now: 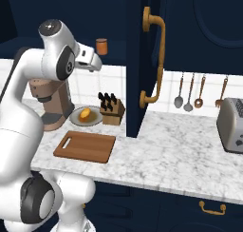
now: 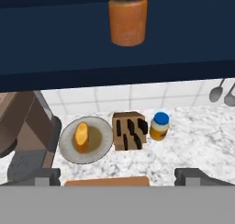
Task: From the different types of pastries on the counter, select a croissant and place it on the cutting board. Then retrieve a jar of jam from the cabinet and place it alongside the croissant on the cutting board.
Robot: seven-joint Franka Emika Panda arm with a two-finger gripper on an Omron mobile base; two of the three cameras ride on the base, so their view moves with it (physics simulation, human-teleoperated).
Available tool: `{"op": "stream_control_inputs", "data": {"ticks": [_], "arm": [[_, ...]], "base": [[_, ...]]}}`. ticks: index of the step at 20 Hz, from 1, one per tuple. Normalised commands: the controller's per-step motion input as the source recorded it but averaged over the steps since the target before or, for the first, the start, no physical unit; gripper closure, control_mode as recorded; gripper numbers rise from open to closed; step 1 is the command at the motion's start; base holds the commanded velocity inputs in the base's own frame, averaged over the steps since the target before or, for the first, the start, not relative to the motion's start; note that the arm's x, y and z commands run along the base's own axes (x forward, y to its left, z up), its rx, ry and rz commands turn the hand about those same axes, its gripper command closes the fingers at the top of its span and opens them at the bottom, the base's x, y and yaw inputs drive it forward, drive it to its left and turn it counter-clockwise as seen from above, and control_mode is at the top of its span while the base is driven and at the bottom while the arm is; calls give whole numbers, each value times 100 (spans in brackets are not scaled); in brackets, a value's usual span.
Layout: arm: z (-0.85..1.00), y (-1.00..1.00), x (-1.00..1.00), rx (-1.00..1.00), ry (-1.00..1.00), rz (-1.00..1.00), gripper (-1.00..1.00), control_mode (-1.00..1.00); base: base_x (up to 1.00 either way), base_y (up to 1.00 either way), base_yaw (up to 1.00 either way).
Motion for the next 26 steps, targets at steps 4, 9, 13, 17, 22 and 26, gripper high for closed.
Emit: {"op": "stream_control_inputs", "data": {"ticks": [4, 9, 13, 17, 22, 26], "arm": [[33, 0, 37, 0, -4, -1, -100, -100], [57, -4, 5, 0, 0, -6, -100, -100], [6, -5, -11, 0, 3, 0, -100, -100], [0, -24, 4, 0, -4, 0, -100, -100], [0, -27, 6, 0, -6, 0, -100, -100], [14, -2, 16, 1, 1, 0, -100, -100]], "base": [[0, 0, 0], [0, 0, 0], [0, 0, 0], [0, 0, 0], [0, 0, 0], [0, 0, 0]]}}
